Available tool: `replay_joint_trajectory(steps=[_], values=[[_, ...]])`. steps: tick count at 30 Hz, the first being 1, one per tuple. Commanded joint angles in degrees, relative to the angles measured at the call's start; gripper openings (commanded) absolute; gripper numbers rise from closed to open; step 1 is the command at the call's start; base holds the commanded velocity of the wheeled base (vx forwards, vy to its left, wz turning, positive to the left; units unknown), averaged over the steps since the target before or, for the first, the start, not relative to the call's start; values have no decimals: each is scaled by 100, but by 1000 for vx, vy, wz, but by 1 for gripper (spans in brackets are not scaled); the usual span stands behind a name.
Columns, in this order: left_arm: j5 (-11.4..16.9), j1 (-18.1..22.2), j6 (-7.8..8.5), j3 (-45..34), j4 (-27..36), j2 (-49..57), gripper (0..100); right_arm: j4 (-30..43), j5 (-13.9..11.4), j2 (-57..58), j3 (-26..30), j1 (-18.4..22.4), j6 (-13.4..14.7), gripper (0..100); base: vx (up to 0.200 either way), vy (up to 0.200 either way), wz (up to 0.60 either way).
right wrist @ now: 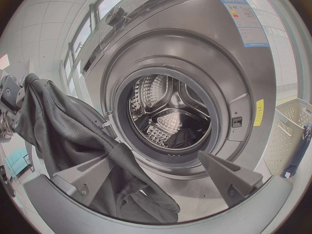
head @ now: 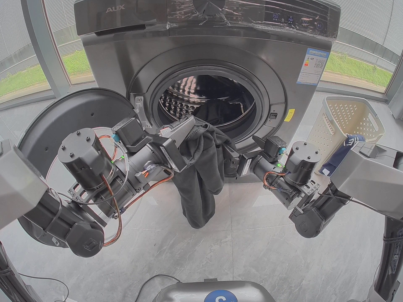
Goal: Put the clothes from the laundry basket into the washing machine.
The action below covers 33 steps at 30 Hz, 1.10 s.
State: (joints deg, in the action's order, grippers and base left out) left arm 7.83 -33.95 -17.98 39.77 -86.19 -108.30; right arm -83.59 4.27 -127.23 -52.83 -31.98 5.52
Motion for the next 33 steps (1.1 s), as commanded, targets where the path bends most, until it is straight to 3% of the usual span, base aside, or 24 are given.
replay_joint_trajectory(steps=[1, 8, 13, 24, 25, 33], values=[[0, -6, -4, 22, -3, 2, 0, -26, -58, -30, 186, -98, 10, 100, 0, 0, 0], [0, -15, -4, 40, -12, -33, 0, -131, -110, -74, 502, -643, 10, 100, 0, 0, 0], [0, -6, 5, 40, -12, -24, 0, -122, -110, -118, 511, -801, 10, 100, 0, 0, 0], [0, -15, -4, -48, -91, -24, 0, -131, -75, -399, -227, -749, 19, 100, 0, 0, 0], [0, -6, 5, -48, -91, -24, 0, -140, -66, -399, -227, -757, 19, 0, 0, 0, 0], [8, 134, -4, -74, -109, -103, 0, -254, -84, 6, -87, -617, 19, 0, 0, 0, 0]])
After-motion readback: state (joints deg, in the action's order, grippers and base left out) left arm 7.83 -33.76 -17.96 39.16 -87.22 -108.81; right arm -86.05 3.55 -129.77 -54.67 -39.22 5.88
